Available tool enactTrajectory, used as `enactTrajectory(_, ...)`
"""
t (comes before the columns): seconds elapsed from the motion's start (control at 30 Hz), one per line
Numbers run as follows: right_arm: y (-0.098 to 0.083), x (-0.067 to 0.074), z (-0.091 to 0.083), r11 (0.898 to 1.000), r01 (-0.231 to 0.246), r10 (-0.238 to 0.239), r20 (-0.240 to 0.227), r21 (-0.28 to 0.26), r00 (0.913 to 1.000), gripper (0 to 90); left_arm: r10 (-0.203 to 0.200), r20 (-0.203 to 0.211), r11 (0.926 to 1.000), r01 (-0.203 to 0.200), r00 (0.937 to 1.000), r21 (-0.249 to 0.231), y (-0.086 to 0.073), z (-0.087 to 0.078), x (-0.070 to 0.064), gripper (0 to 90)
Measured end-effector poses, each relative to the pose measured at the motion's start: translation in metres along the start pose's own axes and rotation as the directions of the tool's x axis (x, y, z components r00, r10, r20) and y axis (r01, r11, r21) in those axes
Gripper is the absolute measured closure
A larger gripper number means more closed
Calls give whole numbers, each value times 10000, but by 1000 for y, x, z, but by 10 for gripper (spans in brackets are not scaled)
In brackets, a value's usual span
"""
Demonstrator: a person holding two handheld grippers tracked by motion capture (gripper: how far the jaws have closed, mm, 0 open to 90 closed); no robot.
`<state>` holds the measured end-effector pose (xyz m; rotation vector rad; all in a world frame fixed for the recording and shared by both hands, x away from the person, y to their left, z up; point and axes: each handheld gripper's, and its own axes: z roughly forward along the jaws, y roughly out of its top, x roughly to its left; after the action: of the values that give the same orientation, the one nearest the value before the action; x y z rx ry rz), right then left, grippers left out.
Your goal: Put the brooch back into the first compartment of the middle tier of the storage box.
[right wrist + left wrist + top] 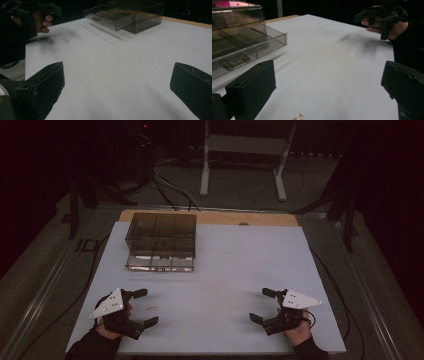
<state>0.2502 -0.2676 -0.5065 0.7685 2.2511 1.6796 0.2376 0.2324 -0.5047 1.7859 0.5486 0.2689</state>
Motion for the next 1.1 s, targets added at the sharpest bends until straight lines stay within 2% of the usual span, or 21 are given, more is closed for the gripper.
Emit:
enactTrajectory(0.1,-1,1,0,9999,32,-32,-19,97,10000,0,171,15,9995,-172,9999,274,0,1,0,2)
enactTrajectory(0.23,-2,1,3,9995,111,-116,165,304,9998,0,75,148,9995,-79,9999,295,0,2,1,3)
enactTrajectory(0.43,0,2,5,9994,171,-167,-138,295,9998,0,229,189,9984,-239,9996,519,-1,1,-2,3)
enactTrajectory(0.77,2,5,4,9993,251,-248,-87,281,9997,0,299,343,9979,-318,9990,561,4,0,-4,2)
enactTrajectory(0.9,2,4,3,9994,240,-240,-12,257,9997,0,231,593,9980,-265,9980,578,8,3,-4,2)
enactTrajectory(1.1,3,4,1,9997,181,-181,5,183,9998,0,405,660,9975,-441,9970,545,13,3,-5,3)
